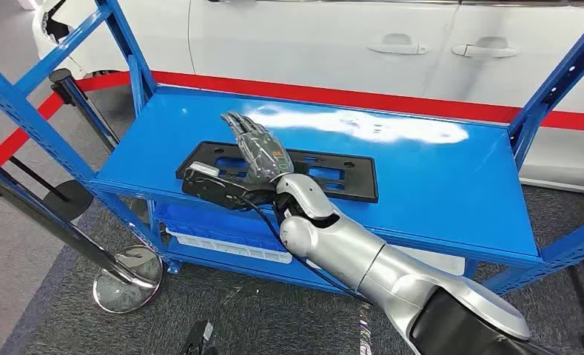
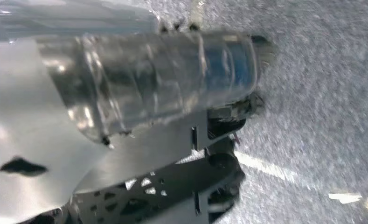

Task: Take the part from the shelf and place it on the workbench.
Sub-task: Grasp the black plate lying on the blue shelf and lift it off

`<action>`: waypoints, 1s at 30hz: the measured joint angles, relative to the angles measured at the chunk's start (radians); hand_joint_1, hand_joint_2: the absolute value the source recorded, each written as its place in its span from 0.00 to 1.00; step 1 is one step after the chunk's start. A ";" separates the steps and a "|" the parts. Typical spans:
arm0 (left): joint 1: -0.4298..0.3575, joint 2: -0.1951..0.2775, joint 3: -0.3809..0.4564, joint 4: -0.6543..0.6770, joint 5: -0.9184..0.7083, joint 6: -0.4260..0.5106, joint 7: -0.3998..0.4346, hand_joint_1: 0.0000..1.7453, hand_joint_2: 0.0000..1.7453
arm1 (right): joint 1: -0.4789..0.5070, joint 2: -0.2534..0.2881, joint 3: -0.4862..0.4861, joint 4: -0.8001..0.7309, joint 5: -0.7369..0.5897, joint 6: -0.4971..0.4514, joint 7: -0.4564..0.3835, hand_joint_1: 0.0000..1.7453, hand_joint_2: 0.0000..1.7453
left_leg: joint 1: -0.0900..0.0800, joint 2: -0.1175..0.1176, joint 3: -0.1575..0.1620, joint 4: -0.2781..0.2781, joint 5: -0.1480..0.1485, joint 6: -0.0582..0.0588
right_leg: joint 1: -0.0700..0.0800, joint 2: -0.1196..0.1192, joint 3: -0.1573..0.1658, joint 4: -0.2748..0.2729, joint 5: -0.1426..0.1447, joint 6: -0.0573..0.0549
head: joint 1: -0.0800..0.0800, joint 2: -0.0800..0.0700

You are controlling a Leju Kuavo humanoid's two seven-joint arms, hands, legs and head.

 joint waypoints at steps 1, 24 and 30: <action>0.000 -0.001 0.000 0.000 0.001 0.000 0.000 0.00 0.00 | -0.004 0.000 0.003 0.008 0.010 0.006 0.008 0.00 1.00 | -0.001 0.000 0.000 -0.003 -0.001 0.002 | 0.000 0.000 -0.002 -0.001 0.001 0.003 | 0.000 0.000; 0.016 -0.015 0.044 0.000 0.066 0.070 -0.040 0.00 0.00 | -0.017 0.020 0.109 0.167 0.161 0.116 0.067 0.00 1.00 | 0.005 0.002 -0.034 0.106 -0.092 -0.009 | -0.005 -0.003 -0.023 -0.008 0.030 -0.005 | -0.005 0.000; 0.016 -0.015 0.047 0.000 0.060 0.095 -0.064 0.00 0.00 | -0.007 0.024 0.128 0.177 0.184 0.101 0.081 0.00 1.00 | 0.008 0.002 -0.069 0.169 -0.069 -0.017 | -0.005 -0.001 -0.018 -0.006 0.025 -0.007 | -0.007 0.000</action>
